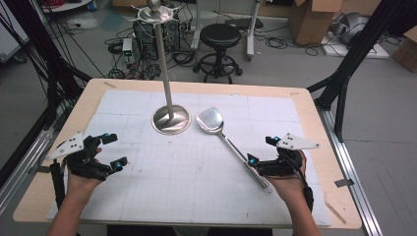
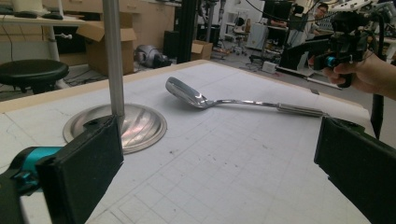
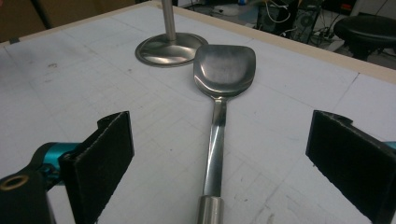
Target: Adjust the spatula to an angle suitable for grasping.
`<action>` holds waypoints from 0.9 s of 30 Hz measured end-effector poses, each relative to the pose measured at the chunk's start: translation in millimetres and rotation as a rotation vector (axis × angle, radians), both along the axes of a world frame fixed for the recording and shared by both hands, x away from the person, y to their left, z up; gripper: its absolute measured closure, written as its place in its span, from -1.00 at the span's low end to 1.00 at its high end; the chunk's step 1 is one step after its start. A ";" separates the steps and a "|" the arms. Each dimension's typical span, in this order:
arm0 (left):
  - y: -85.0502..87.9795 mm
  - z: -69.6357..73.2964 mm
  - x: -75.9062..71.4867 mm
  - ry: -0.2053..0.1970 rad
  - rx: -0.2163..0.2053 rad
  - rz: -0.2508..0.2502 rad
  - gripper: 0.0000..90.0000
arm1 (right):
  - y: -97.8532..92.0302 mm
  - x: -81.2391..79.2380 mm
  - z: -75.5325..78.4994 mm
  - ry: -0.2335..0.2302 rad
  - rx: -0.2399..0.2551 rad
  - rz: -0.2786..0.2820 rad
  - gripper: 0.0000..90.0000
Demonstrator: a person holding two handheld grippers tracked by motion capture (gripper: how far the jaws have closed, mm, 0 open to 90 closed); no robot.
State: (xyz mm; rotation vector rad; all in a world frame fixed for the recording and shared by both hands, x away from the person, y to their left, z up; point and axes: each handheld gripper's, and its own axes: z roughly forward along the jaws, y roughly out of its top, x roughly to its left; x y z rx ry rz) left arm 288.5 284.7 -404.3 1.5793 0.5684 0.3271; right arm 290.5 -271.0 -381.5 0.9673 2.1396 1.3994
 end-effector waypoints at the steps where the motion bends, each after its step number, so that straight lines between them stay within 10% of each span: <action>1: -0.1 0.2 0.1 0.000 -0.007 -0.002 -0.96 | 0.6 0.0 -0.3 0.004 0.000 0.003 -0.84; 27: -4.1 -0.6 -0.4 0.000 0.023 -0.008 -0.96 | 13.4 11.3 -18.0 0.120 -0.105 0.026 -0.47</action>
